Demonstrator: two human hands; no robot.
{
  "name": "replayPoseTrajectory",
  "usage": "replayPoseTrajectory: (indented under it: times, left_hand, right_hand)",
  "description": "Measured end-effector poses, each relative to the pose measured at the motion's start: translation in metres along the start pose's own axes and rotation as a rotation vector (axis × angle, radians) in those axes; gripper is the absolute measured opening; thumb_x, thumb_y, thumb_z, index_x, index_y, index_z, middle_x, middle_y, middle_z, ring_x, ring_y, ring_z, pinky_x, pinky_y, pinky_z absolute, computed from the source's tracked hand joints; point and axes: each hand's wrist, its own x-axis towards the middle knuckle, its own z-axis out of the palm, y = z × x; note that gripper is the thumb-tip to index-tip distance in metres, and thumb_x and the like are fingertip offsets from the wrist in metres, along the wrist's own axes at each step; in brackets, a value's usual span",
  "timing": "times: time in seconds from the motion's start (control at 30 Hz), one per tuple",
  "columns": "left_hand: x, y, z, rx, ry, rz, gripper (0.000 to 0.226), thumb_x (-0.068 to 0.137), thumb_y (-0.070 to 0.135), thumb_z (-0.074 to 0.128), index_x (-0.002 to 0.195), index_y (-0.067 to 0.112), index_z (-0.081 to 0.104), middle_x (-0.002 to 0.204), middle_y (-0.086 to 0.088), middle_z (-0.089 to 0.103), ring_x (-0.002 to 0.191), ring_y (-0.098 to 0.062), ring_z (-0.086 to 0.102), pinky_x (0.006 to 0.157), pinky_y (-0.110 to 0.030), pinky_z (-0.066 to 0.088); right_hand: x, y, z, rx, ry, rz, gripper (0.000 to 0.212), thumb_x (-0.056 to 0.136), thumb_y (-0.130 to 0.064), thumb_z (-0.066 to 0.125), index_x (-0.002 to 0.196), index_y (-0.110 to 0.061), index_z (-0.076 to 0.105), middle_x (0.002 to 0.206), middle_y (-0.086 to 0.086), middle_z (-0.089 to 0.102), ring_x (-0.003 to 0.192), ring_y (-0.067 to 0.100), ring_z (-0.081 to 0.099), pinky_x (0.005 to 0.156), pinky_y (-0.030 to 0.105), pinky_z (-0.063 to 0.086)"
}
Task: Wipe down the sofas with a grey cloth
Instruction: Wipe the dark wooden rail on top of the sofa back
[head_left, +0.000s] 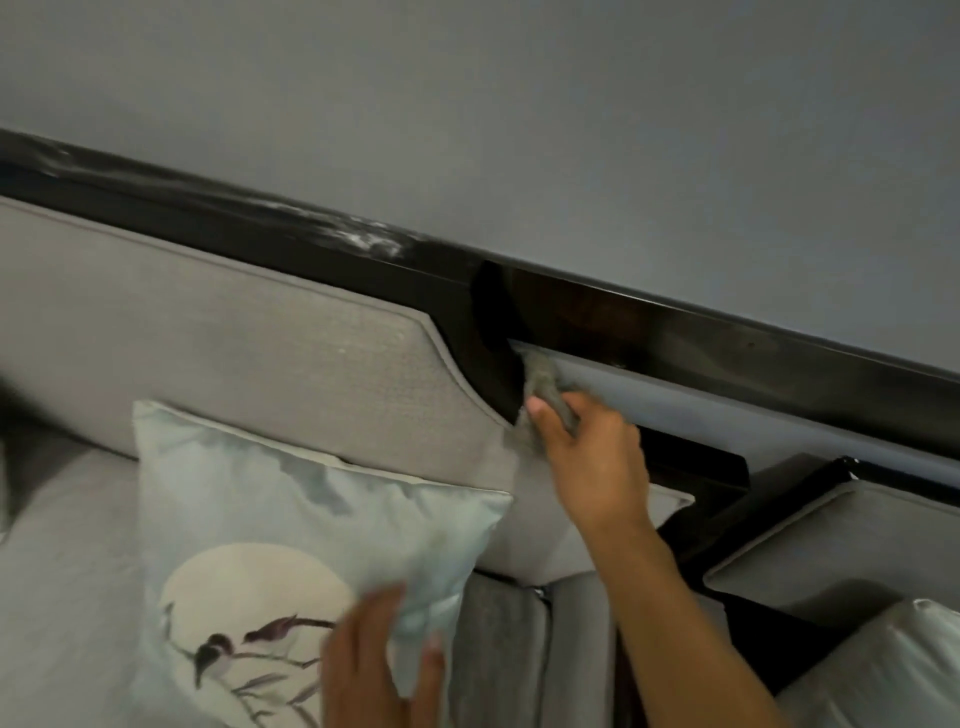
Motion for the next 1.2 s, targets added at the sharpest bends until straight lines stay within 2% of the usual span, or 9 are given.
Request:
replayPoseTrajectory:
  times: [0.07, 0.13, 0.27, 0.43, 0.67, 0.77, 0.87, 1.03, 1.2]
  left_hand:
    - [0.049, -0.023, -0.026, 0.138, 0.082, -0.089, 0.058, 0.084, 0.054, 0.058, 0.131, 0.020, 0.065, 0.134, -0.020, 0.058, 0.124, -0.045, 0.055, 0.107, -0.053, 0.039]
    - [0.090, -0.038, -0.043, 0.230, -0.057, -0.280, 0.072, 0.082, 0.069, 0.049, 0.143, 0.031, 0.055, 0.155, -0.015, 0.038, 0.149, -0.040, 0.027, 0.116, -0.066, 0.019]
    - [0.120, -0.076, -0.044, 0.241, -0.315, -0.393, 0.089, 0.072, 0.091, 0.028, 0.150, 0.049, 0.041, 0.164, -0.005, 0.017, 0.155, -0.027, 0.002, 0.117, -0.068, 0.017]
    - [0.117, -0.082, -0.045, 0.179, -0.333, -0.408, 0.085, 0.071, 0.092, 0.032, 0.146, 0.052, 0.044, 0.161, -0.005, 0.021, 0.153, -0.028, 0.010, 0.116, -0.064, 0.024]
    - [0.119, -0.082, -0.061, 0.129, -0.395, -0.407, 0.085, 0.073, 0.093, 0.034, 0.147, 0.052, 0.042, 0.161, -0.003, 0.019, 0.152, -0.026, 0.010, 0.116, -0.063, 0.027]
    - [0.120, -0.077, -0.071, 0.093, -0.463, -0.429, 0.075, 0.081, 0.083, 0.047, 0.149, 0.053, 0.038, 0.163, 0.003, 0.012, 0.154, -0.022, 0.002, 0.117, -0.064, 0.026]
    - [0.117, -0.074, -0.082, 0.036, -0.499, -0.435, 0.067, 0.086, 0.073, 0.054, 0.148, 0.052, 0.041, 0.166, 0.002, 0.011, 0.156, -0.025, 0.000, 0.120, -0.061, 0.025]
    - [0.117, -0.040, -0.123, -0.131, -0.442, -0.531, 0.054, 0.084, 0.075, 0.057, 0.134, 0.062, 0.043, 0.162, -0.007, 0.026, 0.147, -0.031, 0.034, 0.114, -0.051, 0.042]
    - [0.138, -0.006, -0.179, -0.142, -0.315, -0.369, 0.047, 0.100, 0.043, 0.059, 0.145, 0.047, 0.047, 0.154, 0.002, 0.037, 0.143, -0.014, 0.036, 0.113, -0.032, 0.032]
  right_hand:
    - [-0.004, 0.000, 0.000, 0.011, 0.007, 0.020, 0.037, 0.092, -0.060, 0.055, 0.094, -0.026, 0.068, 0.078, 0.002, 0.066, 0.079, 0.027, 0.064, 0.071, 0.041, 0.055]
    - [-0.005, -0.004, 0.001, 0.031, 0.029, 0.034, 0.034, 0.093, -0.057, 0.058, 0.093, -0.024, 0.069, 0.077, 0.002, 0.066, 0.077, 0.026, 0.063, 0.070, 0.039, 0.053]
    - [-0.017, -0.025, 0.004, 0.135, 0.060, -0.014, 0.028, 0.093, -0.046, 0.063, 0.076, -0.023, 0.065, 0.064, -0.005, 0.059, 0.061, 0.012, 0.057, 0.056, 0.027, 0.041]
    - [-0.022, -0.091, 0.010, 0.397, 0.143, -0.123, 0.032, 0.095, -0.039, 0.064, 0.068, -0.023, 0.060, 0.059, -0.009, 0.052, 0.052, 0.002, 0.045, 0.050, 0.012, 0.036]
    - [-0.029, -0.078, 0.006, 0.328, 0.098, 0.009, 0.038, 0.094, -0.042, 0.064, 0.064, -0.019, 0.059, 0.057, -0.002, 0.052, 0.053, 0.007, 0.045, 0.055, 0.034, 0.039]
    - [-0.029, -0.106, -0.013, 0.366, 0.093, -0.123, 0.033, 0.094, -0.040, 0.064, 0.066, -0.023, 0.061, 0.059, -0.006, 0.053, 0.054, 0.006, 0.046, 0.054, 0.031, 0.041]
    - [-0.020, -0.145, -0.015, 0.333, 0.122, -0.240, 0.016, 0.094, -0.042, 0.064, 0.087, -0.030, 0.073, 0.068, -0.011, 0.065, 0.063, 0.002, 0.058, 0.061, 0.026, 0.052]
    - [-0.025, -0.151, -0.009, 0.061, 0.134, -0.242, 0.033, 0.093, -0.048, 0.063, 0.124, -0.037, 0.067, 0.110, -0.007, 0.071, 0.098, 0.018, 0.066, 0.078, 0.035, 0.055]
    - [-0.014, -0.162, -0.028, 0.051, 0.173, -0.121, 0.028, 0.096, -0.052, 0.057, 0.085, -0.028, 0.068, 0.077, -0.006, 0.062, 0.080, 0.023, 0.064, 0.065, 0.030, 0.043]
